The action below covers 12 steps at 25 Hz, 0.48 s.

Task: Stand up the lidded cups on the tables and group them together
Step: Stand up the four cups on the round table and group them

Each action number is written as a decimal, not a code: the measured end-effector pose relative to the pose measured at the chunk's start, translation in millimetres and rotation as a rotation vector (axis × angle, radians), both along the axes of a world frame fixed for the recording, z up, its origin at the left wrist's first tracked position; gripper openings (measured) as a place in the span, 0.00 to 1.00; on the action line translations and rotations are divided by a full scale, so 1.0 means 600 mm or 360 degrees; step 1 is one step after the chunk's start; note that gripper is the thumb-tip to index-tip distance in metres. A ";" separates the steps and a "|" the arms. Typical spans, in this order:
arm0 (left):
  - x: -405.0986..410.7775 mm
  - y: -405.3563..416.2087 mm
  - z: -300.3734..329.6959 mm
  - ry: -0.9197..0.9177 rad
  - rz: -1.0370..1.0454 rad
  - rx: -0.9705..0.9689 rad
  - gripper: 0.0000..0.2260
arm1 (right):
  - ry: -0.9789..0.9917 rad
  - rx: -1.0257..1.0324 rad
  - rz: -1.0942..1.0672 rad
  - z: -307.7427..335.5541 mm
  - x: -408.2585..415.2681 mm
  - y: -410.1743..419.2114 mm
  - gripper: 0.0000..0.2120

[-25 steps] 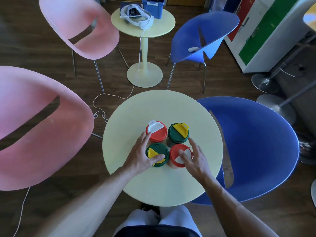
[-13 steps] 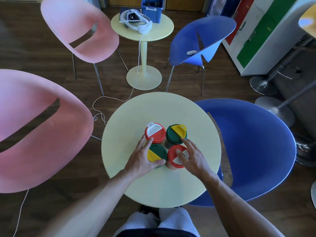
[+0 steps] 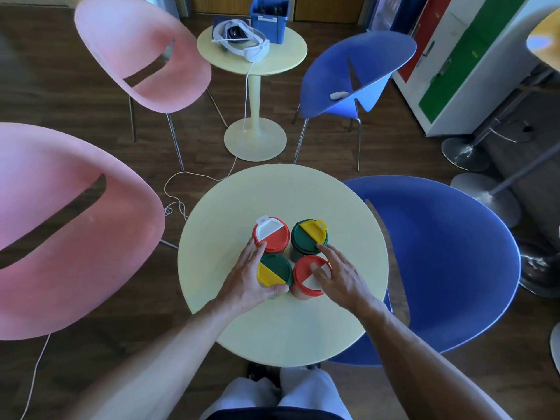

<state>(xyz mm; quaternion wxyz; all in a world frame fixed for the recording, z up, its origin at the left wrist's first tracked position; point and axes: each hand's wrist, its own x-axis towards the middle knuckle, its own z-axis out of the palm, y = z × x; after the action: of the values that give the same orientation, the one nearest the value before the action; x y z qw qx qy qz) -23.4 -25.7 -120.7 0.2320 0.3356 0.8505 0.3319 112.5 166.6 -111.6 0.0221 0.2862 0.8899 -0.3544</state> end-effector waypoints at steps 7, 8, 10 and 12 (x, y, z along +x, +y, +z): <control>0.018 -0.017 -0.011 -0.0068 0.0017 0.0023 0.54 | -0.0021 0.0015 0.0011 0.006 0.000 0.001 0.26; 0.021 -0.020 -0.013 -0.0082 0.0016 0.0007 0.54 | -0.0025 0.0013 0.0018 0.007 0.000 0.000 0.26; 0.027 -0.024 -0.016 -0.0103 0.0019 -0.0013 0.54 | -0.0032 0.0020 0.0029 0.007 0.001 -0.001 0.26; 0.031 -0.024 -0.017 -0.0098 0.0031 -0.0018 0.52 | -0.0043 0.0046 0.0032 0.010 -0.001 0.002 0.26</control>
<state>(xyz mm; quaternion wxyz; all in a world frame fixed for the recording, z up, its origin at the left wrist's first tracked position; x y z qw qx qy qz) -4.7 -40.1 -130.9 0.2569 0.3157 0.8480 0.3394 111.8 168.1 -105.9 0.0334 0.2823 0.8974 -0.3374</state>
